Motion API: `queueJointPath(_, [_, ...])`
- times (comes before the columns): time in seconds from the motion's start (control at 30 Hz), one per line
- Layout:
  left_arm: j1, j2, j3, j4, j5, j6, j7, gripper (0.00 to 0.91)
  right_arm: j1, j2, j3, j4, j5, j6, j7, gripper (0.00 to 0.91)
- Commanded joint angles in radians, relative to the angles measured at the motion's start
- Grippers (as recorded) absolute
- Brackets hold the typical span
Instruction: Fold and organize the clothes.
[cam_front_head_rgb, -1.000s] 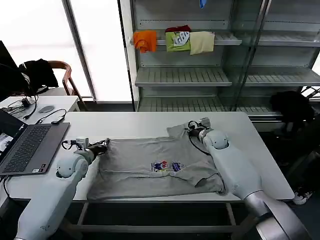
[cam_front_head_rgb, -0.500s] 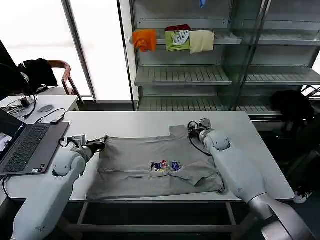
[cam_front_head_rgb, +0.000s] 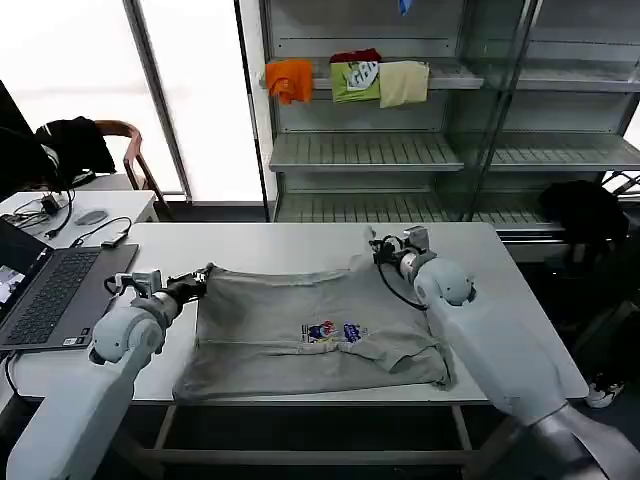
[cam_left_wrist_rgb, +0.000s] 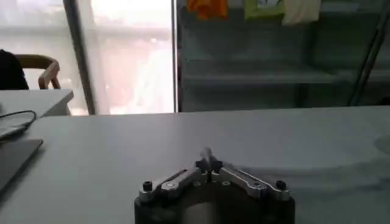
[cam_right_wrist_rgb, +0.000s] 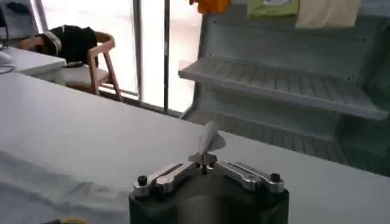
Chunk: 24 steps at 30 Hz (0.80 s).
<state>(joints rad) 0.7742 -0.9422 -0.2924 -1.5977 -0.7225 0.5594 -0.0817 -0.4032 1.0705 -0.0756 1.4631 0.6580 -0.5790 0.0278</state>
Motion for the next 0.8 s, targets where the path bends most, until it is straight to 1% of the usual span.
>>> queueJointPath(0.03, [0.127,0.014,-0.060,-0.150,-0.004,-0.010,-0.019,0.010,-0.099,-0.116,0.023,0.227,0.063,0.001,0.034,0.000])
queueJointPath(0.1, [0.161,0.013,-0.075,-0.203,0.006,0.003,-0.034,0.010,-0.151,-0.142,0.047,0.269,0.063,0.002,0.033,0.000])
queueJointPath(0.17, [0.181,0.009,-0.086,-0.221,0.025,0.012,-0.050,0.010,-0.185,-0.150,0.061,0.284,0.063,0.001,0.037,0.000])
queueJointPath(0.23, [0.206,0.007,-0.103,-0.242,0.042,0.017,-0.073,0.010,-0.241,-0.170,0.091,0.331,0.061,0.001,0.043,0.000])
queueJointPath(0.47, [0.306,0.027,-0.154,-0.337,0.046,0.018,-0.058,0.010,-0.344,-0.210,0.155,0.425,0.053,0.001,0.052,0.000])
queueJointPath(0.6, [0.341,0.032,-0.174,-0.360,0.071,0.019,-0.052,0.010,-0.401,-0.229,0.196,0.483,0.053,0.002,0.052,0.000])
queueJointPath(0.8, [0.364,0.038,-0.186,-0.345,0.098,0.019,-0.034,0.010,-0.460,-0.238,0.226,0.559,0.050,0.001,0.053,0.000])
